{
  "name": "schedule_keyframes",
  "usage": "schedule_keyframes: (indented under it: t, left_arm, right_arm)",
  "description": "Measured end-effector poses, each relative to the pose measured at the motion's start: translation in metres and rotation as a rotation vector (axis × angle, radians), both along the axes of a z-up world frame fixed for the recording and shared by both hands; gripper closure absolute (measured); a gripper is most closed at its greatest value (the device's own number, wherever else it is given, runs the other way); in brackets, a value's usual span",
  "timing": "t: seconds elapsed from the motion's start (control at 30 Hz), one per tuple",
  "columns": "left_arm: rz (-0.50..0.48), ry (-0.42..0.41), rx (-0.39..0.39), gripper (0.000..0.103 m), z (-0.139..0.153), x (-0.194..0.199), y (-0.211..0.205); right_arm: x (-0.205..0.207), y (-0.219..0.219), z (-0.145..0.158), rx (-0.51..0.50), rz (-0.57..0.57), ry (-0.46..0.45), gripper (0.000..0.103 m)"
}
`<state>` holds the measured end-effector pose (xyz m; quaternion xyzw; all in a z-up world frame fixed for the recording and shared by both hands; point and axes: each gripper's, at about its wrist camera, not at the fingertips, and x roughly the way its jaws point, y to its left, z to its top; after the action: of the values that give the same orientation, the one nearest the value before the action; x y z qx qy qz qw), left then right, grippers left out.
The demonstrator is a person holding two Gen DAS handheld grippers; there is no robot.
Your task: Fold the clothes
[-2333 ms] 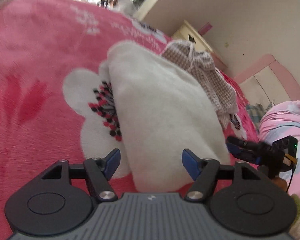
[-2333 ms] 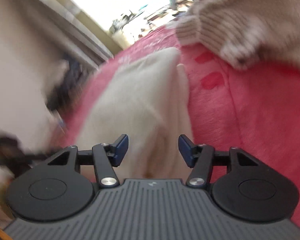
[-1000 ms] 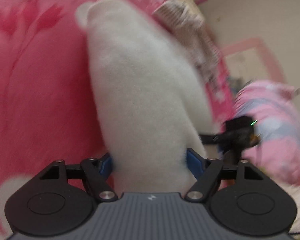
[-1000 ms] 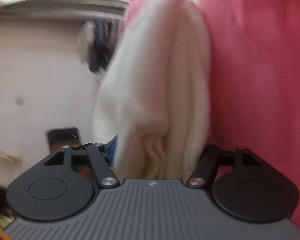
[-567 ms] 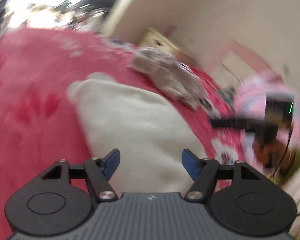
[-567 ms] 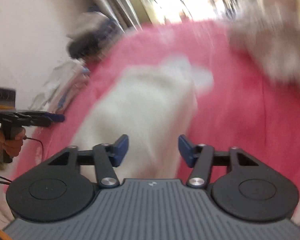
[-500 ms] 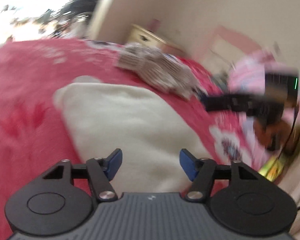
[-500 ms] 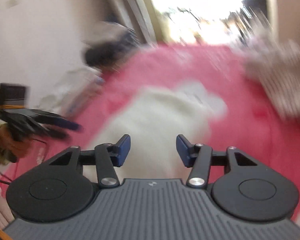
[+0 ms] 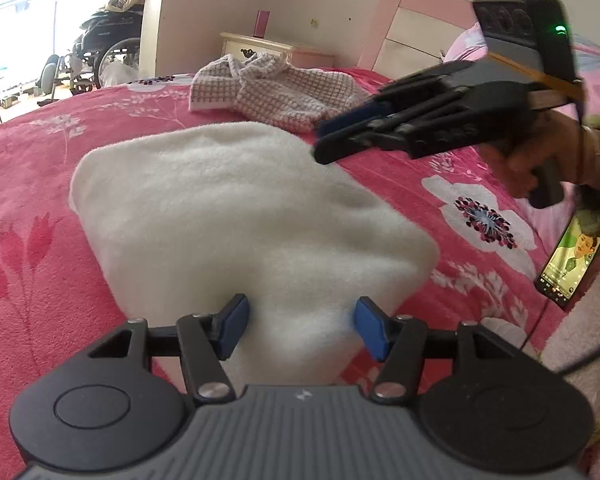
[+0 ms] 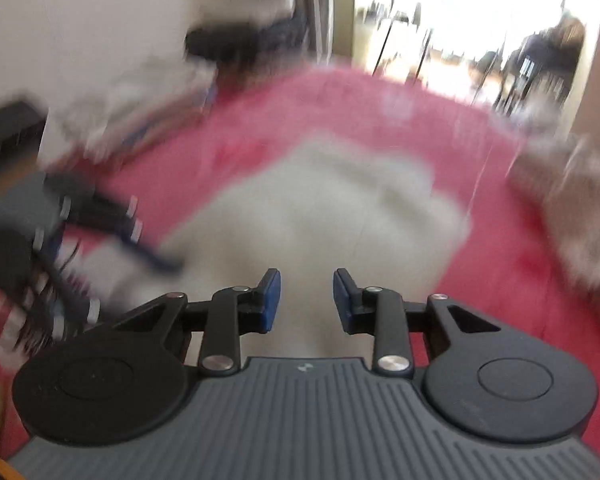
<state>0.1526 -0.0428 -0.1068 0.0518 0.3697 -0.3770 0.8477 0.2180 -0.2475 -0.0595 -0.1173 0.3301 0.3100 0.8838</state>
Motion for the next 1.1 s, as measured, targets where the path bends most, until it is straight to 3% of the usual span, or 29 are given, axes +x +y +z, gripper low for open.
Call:
schedule_keyframes:
  t: [0.07,0.17,0.23,0.33,0.47,0.57,0.67,0.83,0.93,1.03,1.1]
  left_arm:
    - [-0.009,0.000,-0.011,0.042,0.001,-0.003,0.001]
    - [-0.011,-0.005,-0.018,0.038,0.003,-0.009,0.002]
    - [-0.011,-0.008,-0.014,0.038,0.002,-0.009,0.002]
    - [-0.020,-0.005,-0.021,0.038,0.002,-0.007,0.003]
    - [-0.017,0.003,-0.032,0.038,0.002,-0.004,0.005]
    - [0.004,0.011,-0.056,0.038,0.001,-0.003,0.006]
    - [0.022,0.035,-0.078,0.037,0.000,-0.002,0.010]
    - [-0.010,0.017,-0.048,0.037,0.002,-0.004,0.009]
    - [-0.005,0.011,-0.050,0.037,0.001,-0.003,0.009]
    - [0.004,0.023,-0.061,0.037,0.001,-0.003,0.010]
    - [-0.004,0.021,-0.055,0.037,0.000,-0.004,0.011]
  right_arm:
    - [0.011,-0.004,-0.024,-0.055,-0.021,0.019,0.075]
    - [0.021,-0.028,-0.067,-0.043,-0.083,0.119,0.076]
    - [0.035,-0.029,-0.042,0.007,-0.136,0.168,0.081]
    - [0.047,-0.009,-0.004,0.085,-0.077,0.069,0.081]
    - [0.066,0.040,-0.013,0.051,0.079,0.005,0.083]
    - [0.085,0.043,-0.080,-0.069,0.074,0.071,0.084]
    - [0.100,0.038,-0.062,0.020,-0.005,0.168,0.084]
    - [0.113,0.076,-0.019,0.073,0.063,0.055,0.082]
    - [0.135,0.095,-0.046,-0.022,0.070,0.014,0.083]
    - [0.161,0.084,-0.092,-0.019,0.036,0.093,0.083]
    - [0.160,0.087,-0.075,-0.025,0.020,0.106,0.083]
